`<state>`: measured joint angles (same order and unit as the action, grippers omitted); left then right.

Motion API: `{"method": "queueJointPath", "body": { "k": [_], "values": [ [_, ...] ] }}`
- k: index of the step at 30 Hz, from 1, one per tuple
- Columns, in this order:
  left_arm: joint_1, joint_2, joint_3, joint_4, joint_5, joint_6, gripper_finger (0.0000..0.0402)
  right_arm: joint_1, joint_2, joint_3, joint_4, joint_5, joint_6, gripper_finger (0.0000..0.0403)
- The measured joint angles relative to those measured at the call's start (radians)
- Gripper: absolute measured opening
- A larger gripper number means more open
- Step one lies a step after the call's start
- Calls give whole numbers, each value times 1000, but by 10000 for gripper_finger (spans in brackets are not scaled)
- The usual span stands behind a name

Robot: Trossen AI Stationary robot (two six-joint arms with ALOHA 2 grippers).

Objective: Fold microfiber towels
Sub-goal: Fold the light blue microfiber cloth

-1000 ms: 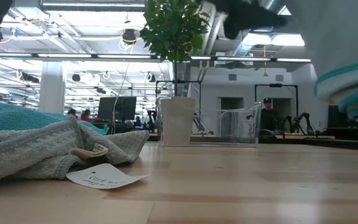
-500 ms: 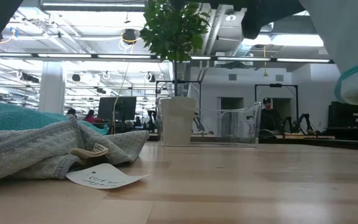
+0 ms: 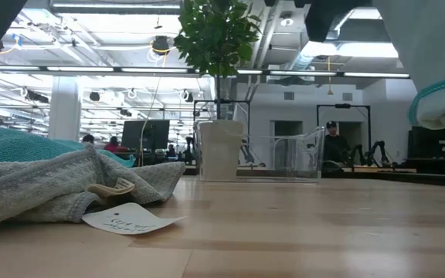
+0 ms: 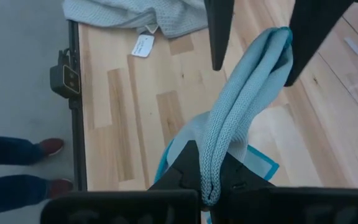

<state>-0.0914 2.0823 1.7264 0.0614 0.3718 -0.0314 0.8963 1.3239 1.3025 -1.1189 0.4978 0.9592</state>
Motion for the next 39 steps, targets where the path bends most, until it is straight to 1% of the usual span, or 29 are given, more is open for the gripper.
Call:
{"method": "queueJointPath", "body": {
  "k": [2,6,8,9,11,13,18,22,25,27,29,31,33,36,39],
  "values": [
    [0,0,0,6,-1,13,145,0,0,0,-1,0,-2,22],
    [5,0,0,-54,-84,37,64,0,0,0,-41,-2,0,22],
    [14,0,0,-71,-130,37,22,-4,0,0,-105,0,27,22],
    [18,0,0,-77,-163,26,13,-13,0,0,-160,1,59,22],
    [26,0,0,-98,-247,9,11,-41,-1,-12,-274,2,143,22],
    [37,0,0,-113,-333,13,9,-78,0,-47,-343,17,176,22],
    [78,4,0,-78,-425,73,5,-178,-43,-143,-418,55,171,22],
    [107,25,2,-61,-430,102,5,-235,-49,-179,-410,88,112,22],
    [102,53,2,-119,-438,94,3,-257,-34,-206,-356,94,41,22],
    [92,84,3,-135,-436,57,2,-269,-24,-243,-319,69,5,22],
    [80,100,1,-165,-430,2,2,-269,-25,-264,-242,24,0,22],
    [68,101,2,-179,-425,-40,2,-244,-28,-284,-138,-25,-34,22],
    [56,102,2,-186,-377,-34,2,-202,-33,-282,-66,-43,-48,22],
    [43,101,34,-213,-354,25,1,-163,-36,-278,-108,-37,-10,22],
    [50,101,108,-255,-412,84,1,-163,-37,-275,-242,-1,71,22]
  ]
}}
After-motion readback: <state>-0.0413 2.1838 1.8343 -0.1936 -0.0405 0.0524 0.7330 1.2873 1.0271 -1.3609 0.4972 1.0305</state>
